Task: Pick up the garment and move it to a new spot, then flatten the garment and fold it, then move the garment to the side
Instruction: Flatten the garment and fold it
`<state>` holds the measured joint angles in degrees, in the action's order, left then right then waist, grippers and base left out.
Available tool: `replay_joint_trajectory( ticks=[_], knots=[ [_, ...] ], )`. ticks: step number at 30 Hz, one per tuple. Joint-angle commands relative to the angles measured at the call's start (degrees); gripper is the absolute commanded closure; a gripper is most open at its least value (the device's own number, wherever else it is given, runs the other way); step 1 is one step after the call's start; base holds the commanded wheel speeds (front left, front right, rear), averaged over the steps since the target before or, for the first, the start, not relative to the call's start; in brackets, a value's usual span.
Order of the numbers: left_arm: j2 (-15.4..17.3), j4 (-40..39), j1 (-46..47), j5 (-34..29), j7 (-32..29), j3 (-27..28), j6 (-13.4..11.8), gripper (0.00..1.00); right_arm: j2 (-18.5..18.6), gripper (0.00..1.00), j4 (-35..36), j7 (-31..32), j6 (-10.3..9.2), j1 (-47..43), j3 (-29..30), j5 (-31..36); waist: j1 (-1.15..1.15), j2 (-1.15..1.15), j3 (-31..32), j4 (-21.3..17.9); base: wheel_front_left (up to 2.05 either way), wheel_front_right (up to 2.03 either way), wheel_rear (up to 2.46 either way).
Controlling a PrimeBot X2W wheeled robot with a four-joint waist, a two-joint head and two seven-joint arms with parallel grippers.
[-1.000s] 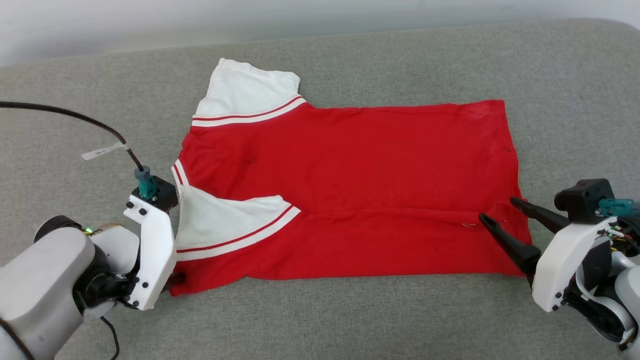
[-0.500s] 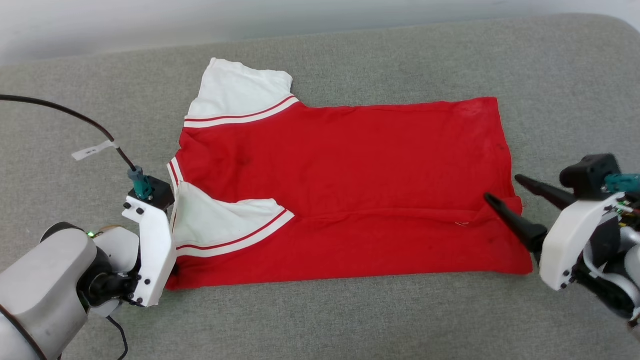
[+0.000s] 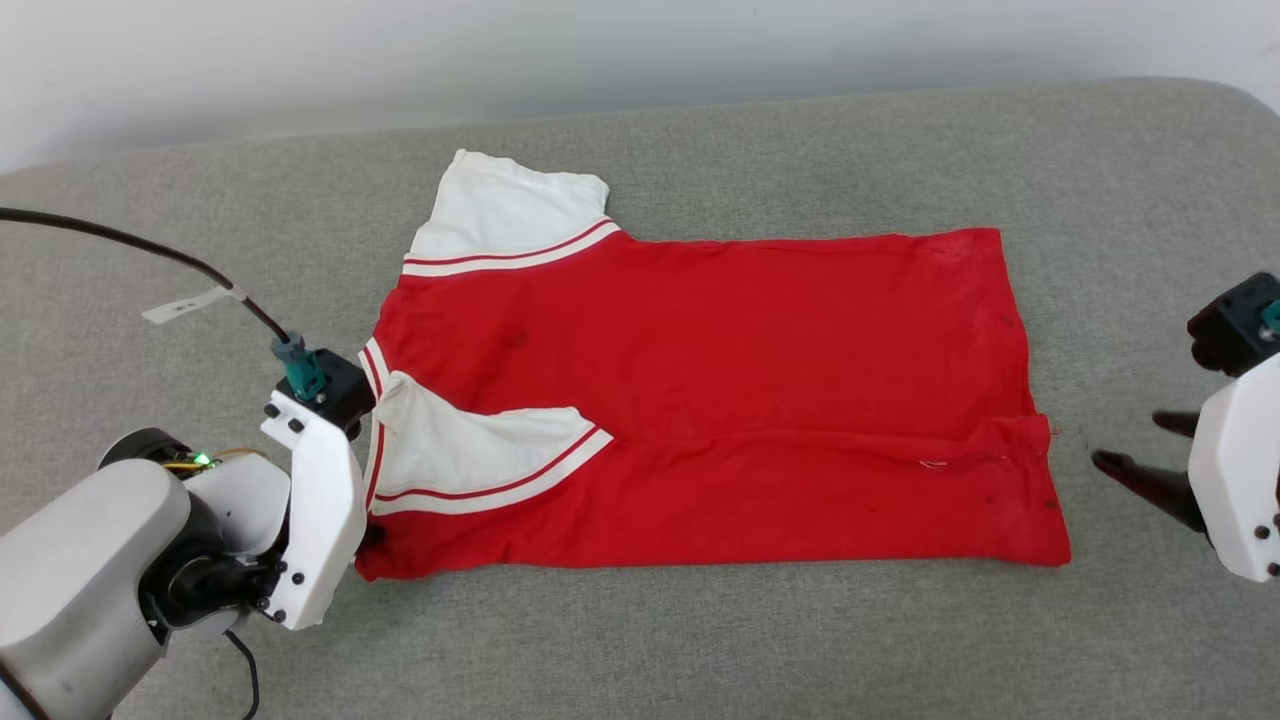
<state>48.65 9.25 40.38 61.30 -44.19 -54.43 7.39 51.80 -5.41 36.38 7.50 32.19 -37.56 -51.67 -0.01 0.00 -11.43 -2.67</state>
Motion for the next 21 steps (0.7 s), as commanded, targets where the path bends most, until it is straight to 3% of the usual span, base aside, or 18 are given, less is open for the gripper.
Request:
replay_joint_trajectory(
  ticks=[1, 5, 9, 15, 21],
  knots=[
    [0.55, -1.14, 0.73, 0.32, 0.09, 0.26, 0.02, 1.00, 0.94, 0.00, 0.39, 4.37, -0.02, 0.94, -1.01, -1.51, 0.01, 0.00, -0.35, 0.39, 0.00, 0.00, 0.00],
    [0.81, -2.77, 1.36, 0.04, 0.06, 0.47, 0.02, 1.00, 0.27, 0.00, -1.58, 11.07, -0.02, 1.68, -1.86, -3.37, 0.01, 0.00, -1.40, 0.89, 0.00, 0.00, 0.00],
    [0.39, -3.56, 1.96, -0.54, -0.08, 0.33, -0.09, 1.00, -2.22, 0.00, -4.09, 12.94, -0.02, 1.81, -1.55, -4.07, 0.01, 0.00, -2.62, 1.55, 0.00, 0.00, 0.00],
    [-0.11, -4.31, 3.17, -1.18, 0.04, 0.43, -0.27, 1.00, -7.89, 0.00, -9.91, 12.21, -0.02, 1.33, -1.74, -3.06, 0.01, 0.00, -5.15, 2.52, 0.00, 0.00, 0.00],
    [-0.81, -3.51, 2.45, -0.85, 1.12, 0.50, -0.34, 1.00, -13.45, 0.00, -13.86, 10.37, 0.07, -2.33, -5.85, -3.14, 0.01, 0.00, -6.11, 2.91, 0.00, 0.00, 0.00]
  ],
)
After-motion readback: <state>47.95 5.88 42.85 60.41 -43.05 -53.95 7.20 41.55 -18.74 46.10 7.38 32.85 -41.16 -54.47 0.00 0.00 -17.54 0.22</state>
